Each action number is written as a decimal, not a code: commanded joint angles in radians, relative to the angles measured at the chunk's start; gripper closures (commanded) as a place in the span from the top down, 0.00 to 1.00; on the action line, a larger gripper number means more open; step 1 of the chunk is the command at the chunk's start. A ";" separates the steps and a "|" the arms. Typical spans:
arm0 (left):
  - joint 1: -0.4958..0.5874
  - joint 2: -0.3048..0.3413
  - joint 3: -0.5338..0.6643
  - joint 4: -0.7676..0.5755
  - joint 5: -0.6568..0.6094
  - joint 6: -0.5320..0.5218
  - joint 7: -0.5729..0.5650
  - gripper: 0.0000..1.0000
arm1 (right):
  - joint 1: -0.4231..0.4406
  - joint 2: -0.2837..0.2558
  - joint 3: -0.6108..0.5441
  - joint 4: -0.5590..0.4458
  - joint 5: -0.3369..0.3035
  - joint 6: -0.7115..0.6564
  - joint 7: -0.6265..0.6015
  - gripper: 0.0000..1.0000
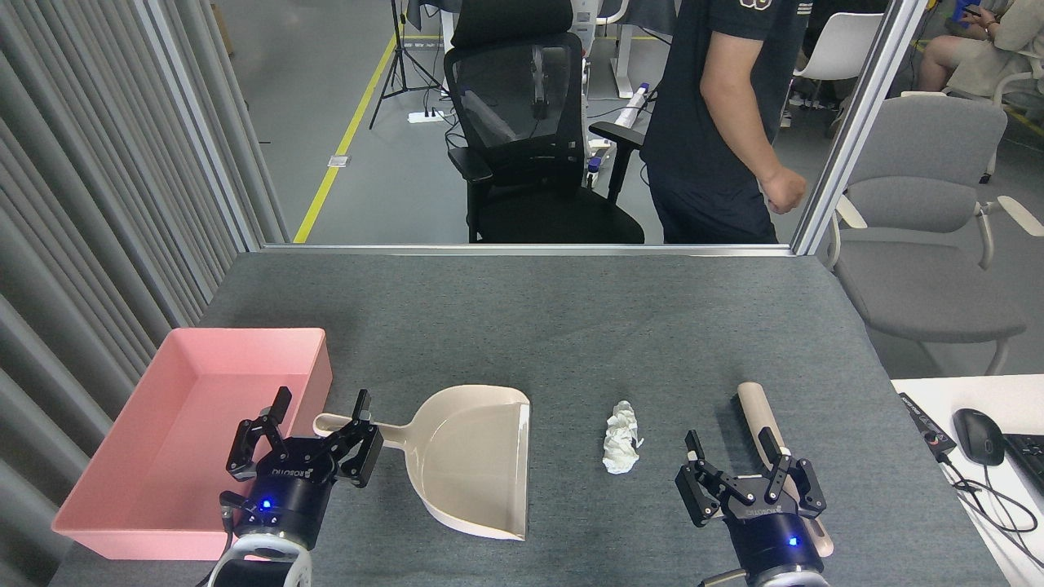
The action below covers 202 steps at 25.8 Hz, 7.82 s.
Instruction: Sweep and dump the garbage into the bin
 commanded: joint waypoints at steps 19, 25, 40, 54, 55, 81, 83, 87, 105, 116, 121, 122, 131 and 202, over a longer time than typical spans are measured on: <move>0.038 -0.064 0.008 -0.102 0.260 0.009 -0.107 0.99 | 0.006 -0.114 -0.008 -0.049 0.001 0.007 0.089 0.98; 0.044 -0.096 0.002 -0.102 0.778 0.000 -0.104 0.99 | 0.076 -0.099 -0.068 -0.064 -0.002 -0.019 0.046 0.98; 0.067 -0.095 -0.015 -0.021 0.788 -0.006 -0.096 0.99 | 0.182 -0.057 -0.153 -0.055 0.010 -0.023 -0.023 0.98; 0.066 -0.096 -0.017 0.050 0.937 -0.020 -0.061 0.99 | 0.190 -0.059 -0.153 -0.023 0.016 -0.015 -0.023 0.98; 0.066 -0.096 -0.017 0.050 0.937 -0.020 -0.061 0.99 | 0.190 -0.061 -0.153 -0.020 0.018 -0.012 -0.023 0.98; 0.066 -0.096 -0.024 0.064 0.937 -0.028 -0.061 0.99 | 0.173 -0.041 -0.145 0.059 0.076 0.037 -0.023 0.86; 0.066 -0.096 -0.024 0.067 0.937 -0.029 -0.061 0.99 | 0.173 -0.042 -0.143 0.059 0.076 0.037 -0.023 0.84; 0.066 -0.096 -0.023 0.065 0.937 -0.029 -0.061 0.99 | 0.173 -0.042 -0.143 0.059 0.076 0.037 -0.025 0.75; 0.066 -0.096 -0.023 0.065 0.936 -0.029 -0.061 0.99 | 0.171 -0.048 -0.143 0.069 0.067 0.028 -0.026 0.54; 0.066 -0.096 -0.023 0.065 0.936 -0.029 -0.061 0.99 | 0.170 -0.051 -0.145 0.083 0.065 0.025 -0.026 0.49; 0.066 -0.096 -0.023 0.065 0.936 -0.029 -0.061 0.99 | 0.171 -0.050 -0.145 0.083 0.065 0.025 -0.028 0.48; 0.066 -0.096 -0.023 0.065 0.936 -0.029 -0.061 0.99 | 0.170 -0.050 -0.145 0.083 0.065 0.025 -0.028 0.48; 0.066 -0.096 -0.021 0.064 0.936 -0.029 -0.060 0.99 | 0.171 -0.053 -0.147 0.083 0.065 0.022 -0.032 0.42; -0.288 -0.083 0.199 0.756 0.940 -0.210 -0.069 0.77 | 0.173 0.062 -0.147 0.054 0.061 -0.093 -0.061 0.13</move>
